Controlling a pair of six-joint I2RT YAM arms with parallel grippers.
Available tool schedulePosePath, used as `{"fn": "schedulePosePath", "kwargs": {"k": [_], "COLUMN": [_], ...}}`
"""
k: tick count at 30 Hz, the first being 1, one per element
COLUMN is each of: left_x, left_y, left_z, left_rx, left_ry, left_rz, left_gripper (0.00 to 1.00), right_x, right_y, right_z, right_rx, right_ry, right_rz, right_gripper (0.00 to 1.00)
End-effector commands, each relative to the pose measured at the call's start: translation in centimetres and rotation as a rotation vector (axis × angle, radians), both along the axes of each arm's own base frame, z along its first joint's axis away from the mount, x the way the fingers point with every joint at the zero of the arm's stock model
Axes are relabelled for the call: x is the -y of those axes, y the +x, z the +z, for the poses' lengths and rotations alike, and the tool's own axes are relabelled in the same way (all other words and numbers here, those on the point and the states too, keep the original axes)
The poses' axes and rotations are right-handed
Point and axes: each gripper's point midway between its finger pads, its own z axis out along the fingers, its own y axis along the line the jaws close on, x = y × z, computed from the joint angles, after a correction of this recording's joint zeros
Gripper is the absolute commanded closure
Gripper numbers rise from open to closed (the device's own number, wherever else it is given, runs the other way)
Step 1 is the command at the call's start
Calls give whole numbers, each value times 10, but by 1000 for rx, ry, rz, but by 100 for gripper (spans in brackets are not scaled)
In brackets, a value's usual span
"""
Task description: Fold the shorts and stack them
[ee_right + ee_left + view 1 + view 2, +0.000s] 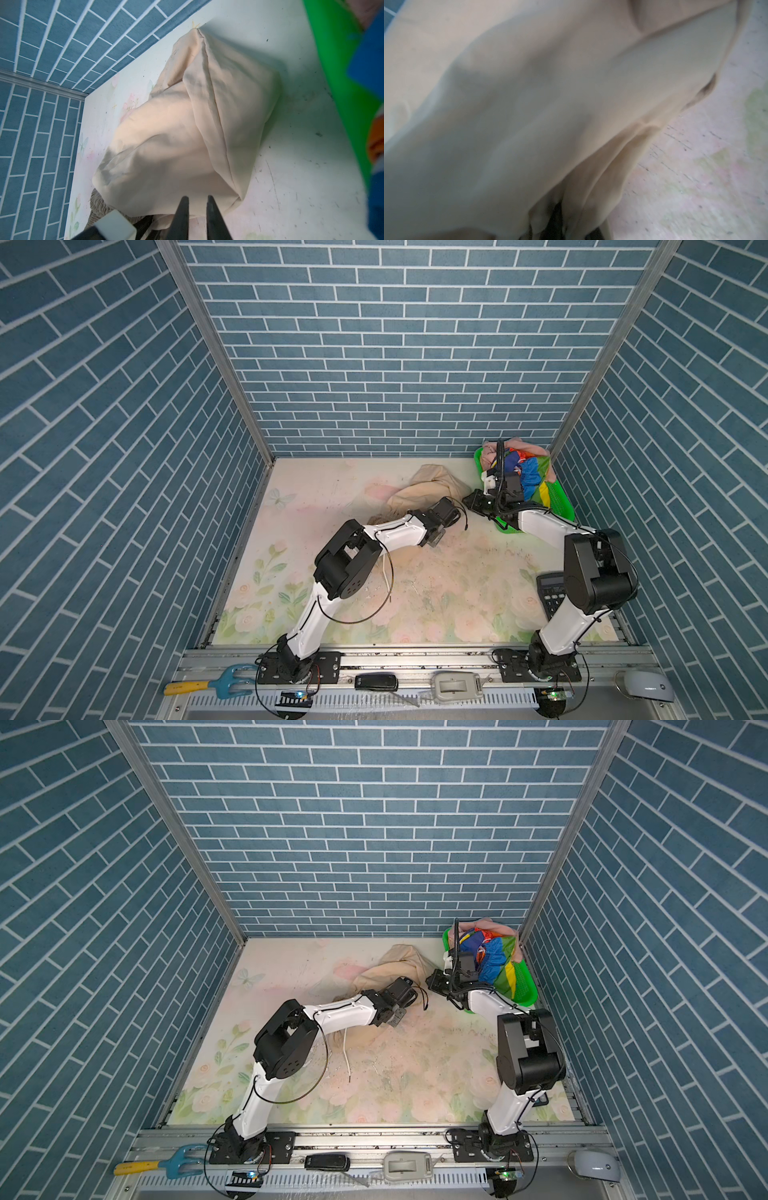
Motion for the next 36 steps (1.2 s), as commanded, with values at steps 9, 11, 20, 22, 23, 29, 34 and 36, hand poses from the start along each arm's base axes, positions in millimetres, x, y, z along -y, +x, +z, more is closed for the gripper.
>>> {"fn": "schedulePosePath", "kwargs": {"k": [9,11,20,22,23,29,34,36], "left_x": [-114,-143,-186,-182,-182,-194,-202,-202], "left_y": [-18,-25,-47,-48,-48,-49,-51,-51], "left_z": [121,131,130,122,118,87,66,60], "left_rx": [-39,-44,-121,-155,-166,-206,-222,-229], "left_ry": [135,174,179,136,125,143,160,164], "left_rz": [106,157,227,228,236,296,327,333], "left_gripper": [100,100,100,98,92,84,84,79], "right_x": [0,-10,-75,-83,-86,-97,-93,-92], "right_y": [-9,-10,-36,-39,-41,-51,-57,-58], "right_z": [11,10,-1,-5,-9,-22,-25,-26], "right_rx": [11,7,-17,-23,-32,-66,-69,-73], "right_ry": [-6,-9,72,80,84,99,79,79], "right_rz": [-21,-4,87,98,101,129,133,135], "right_gripper": [58,48,25,25,25,24,24,24]}}
